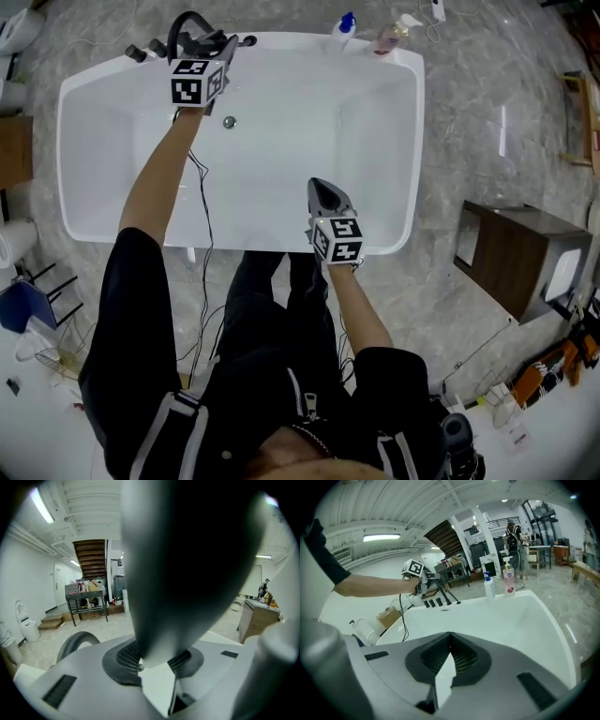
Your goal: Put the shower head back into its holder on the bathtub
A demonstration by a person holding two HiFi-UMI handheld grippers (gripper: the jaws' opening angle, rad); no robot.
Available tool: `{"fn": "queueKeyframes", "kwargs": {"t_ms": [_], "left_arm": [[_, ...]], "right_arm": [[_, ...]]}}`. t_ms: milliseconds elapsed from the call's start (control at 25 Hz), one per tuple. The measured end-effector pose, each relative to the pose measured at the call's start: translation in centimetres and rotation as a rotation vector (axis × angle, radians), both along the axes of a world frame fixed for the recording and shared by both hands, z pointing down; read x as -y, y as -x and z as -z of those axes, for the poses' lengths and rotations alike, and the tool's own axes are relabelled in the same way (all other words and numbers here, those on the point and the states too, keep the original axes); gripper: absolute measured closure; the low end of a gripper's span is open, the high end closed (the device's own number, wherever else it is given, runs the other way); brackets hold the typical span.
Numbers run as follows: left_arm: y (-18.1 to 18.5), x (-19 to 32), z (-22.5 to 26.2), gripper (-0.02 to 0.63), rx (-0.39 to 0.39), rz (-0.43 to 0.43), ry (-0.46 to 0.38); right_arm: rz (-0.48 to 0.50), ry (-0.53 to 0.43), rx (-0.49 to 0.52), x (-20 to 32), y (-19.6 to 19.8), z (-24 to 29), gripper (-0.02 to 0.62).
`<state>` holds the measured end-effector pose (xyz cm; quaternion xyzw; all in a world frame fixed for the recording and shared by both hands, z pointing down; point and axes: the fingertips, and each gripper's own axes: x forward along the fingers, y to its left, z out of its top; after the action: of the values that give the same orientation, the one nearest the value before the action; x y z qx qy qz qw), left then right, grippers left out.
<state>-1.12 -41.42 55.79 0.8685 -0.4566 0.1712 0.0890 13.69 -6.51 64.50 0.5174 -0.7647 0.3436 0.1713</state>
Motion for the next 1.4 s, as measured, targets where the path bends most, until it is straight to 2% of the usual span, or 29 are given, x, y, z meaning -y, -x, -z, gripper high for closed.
{"fn": "queueKeyframes", "kwargs": {"t_ms": [240, 560, 960, 1400], "left_arm": [[-0.6, 2.2, -2.7, 0.465, 0.017, 0.000, 0.018], [0.0, 4.1, -6.4, 0.465, -0.024, 0.046, 0.057], [-0.2, 6.6, -10.4, 0.465, -0.002, 0.028, 0.069], [-1.1, 8.9, -14.4, 0.465, 0.033, 0.014, 0.090]], "right_arm": [[0.027, -0.014, -0.027, 0.9, 1.0, -1.0, 0.586], [0.088, -0.029, -0.087, 1.4, 1.8, -2.5, 0.586], [0.074, -0.134, -0.156, 5.1, 0.5, -2.1, 0.586], [0.051, -0.077, -0.144, 3.3, -0.3, -5.4, 0.586]]}}
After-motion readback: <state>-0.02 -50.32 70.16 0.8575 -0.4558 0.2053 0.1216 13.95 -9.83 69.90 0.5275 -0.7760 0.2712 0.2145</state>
